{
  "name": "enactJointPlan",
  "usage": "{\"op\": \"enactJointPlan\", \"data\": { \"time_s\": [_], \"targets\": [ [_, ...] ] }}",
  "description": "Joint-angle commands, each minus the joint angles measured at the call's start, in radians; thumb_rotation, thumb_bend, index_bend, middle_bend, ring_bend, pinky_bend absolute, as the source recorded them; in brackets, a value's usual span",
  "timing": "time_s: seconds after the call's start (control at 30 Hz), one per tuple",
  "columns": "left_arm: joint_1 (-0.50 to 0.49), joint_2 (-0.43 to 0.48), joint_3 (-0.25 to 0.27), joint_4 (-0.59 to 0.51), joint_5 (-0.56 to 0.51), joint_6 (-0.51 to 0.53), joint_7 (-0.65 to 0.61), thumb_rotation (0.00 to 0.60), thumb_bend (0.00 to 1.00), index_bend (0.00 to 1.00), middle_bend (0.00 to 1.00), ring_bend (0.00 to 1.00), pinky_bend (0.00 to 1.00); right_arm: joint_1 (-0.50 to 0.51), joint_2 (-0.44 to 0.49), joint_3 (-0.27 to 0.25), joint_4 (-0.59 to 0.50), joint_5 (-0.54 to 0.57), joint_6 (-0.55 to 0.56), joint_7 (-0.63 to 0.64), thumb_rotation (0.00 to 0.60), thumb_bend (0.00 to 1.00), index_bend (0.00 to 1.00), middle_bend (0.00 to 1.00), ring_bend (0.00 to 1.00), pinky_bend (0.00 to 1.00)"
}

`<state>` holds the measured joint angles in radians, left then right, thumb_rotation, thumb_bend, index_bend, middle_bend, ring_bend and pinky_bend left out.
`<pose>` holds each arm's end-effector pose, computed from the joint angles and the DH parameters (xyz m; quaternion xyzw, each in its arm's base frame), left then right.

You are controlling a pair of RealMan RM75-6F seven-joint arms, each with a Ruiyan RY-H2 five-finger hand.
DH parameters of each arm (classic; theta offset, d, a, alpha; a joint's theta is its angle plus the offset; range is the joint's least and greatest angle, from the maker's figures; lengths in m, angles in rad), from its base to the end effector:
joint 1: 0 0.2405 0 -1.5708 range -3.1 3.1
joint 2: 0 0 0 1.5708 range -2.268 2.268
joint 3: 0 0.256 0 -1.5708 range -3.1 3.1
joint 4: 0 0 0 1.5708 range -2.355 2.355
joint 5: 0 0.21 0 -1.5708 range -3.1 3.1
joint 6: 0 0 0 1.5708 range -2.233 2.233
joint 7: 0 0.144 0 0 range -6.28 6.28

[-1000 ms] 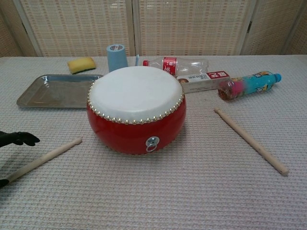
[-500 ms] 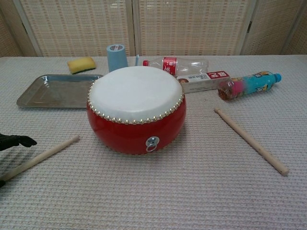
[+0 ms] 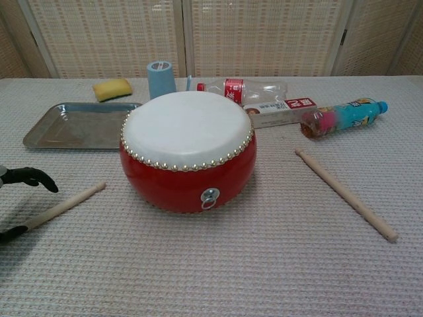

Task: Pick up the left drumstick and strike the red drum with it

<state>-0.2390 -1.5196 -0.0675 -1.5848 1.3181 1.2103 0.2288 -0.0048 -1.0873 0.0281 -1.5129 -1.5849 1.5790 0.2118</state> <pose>-0.2551 0.2143 0.0036 -0.6276 -0.4971 -0.3636 0.4762 -0.3313 -0.1482 0.1832 0.5732 -0.3989 0.4232 0.5772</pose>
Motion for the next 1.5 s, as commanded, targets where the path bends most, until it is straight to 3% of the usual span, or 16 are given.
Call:
{"op": "enactJointPlan", "data": {
  "time_s": [0.03, 0.23, 0.67, 1.17, 1.5],
  "targets": [
    [-0.023, -0.037, -0.045, -0.027, -0.080, -0.013, 0.058, 0.600, 0.35, 0.35, 0.20, 0.17, 0.14, -0.002, 0.002, 0.000, 0.000, 0.002, 0.002, 0.001, 0.600, 0.00, 0.00, 0.00, 0.00, 0.00],
    [-0.040, -0.066, -0.063, -0.042, -0.182, -0.006, 0.178, 0.600, 0.35, 0.35, 0.20, 0.17, 0.14, -0.006, 0.001, -0.001, 0.005, 0.010, 0.001, 0.008, 0.600, 0.00, 0.00, 0.00, 0.00, 0.00],
    [-0.045, -0.094, -0.059, -0.062, -0.282, 0.043, 0.273, 0.600, 0.33, 0.36, 0.19, 0.17, 0.14, -0.004, 0.001, -0.001, 0.005, 0.012, -0.007, 0.009, 0.600, 0.00, 0.00, 0.00, 0.00, 0.00],
    [-0.073, -0.115, -0.076, -0.048, -0.356, 0.040, 0.312, 0.600, 0.32, 0.36, 0.19, 0.17, 0.14, -0.004, 0.005, -0.002, -0.006, 0.016, -0.011, -0.001, 0.600, 0.00, 0.00, 0.00, 0.00, 0.00],
    [-0.082, -0.118, -0.069, -0.037, -0.367, 0.033, 0.291, 0.600, 0.34, 0.46, 0.20, 0.17, 0.15, -0.003, 0.006, -0.001, -0.010, 0.018, -0.014, -0.005, 0.600, 0.00, 0.00, 0.00, 0.00, 0.00]
  ]
}}
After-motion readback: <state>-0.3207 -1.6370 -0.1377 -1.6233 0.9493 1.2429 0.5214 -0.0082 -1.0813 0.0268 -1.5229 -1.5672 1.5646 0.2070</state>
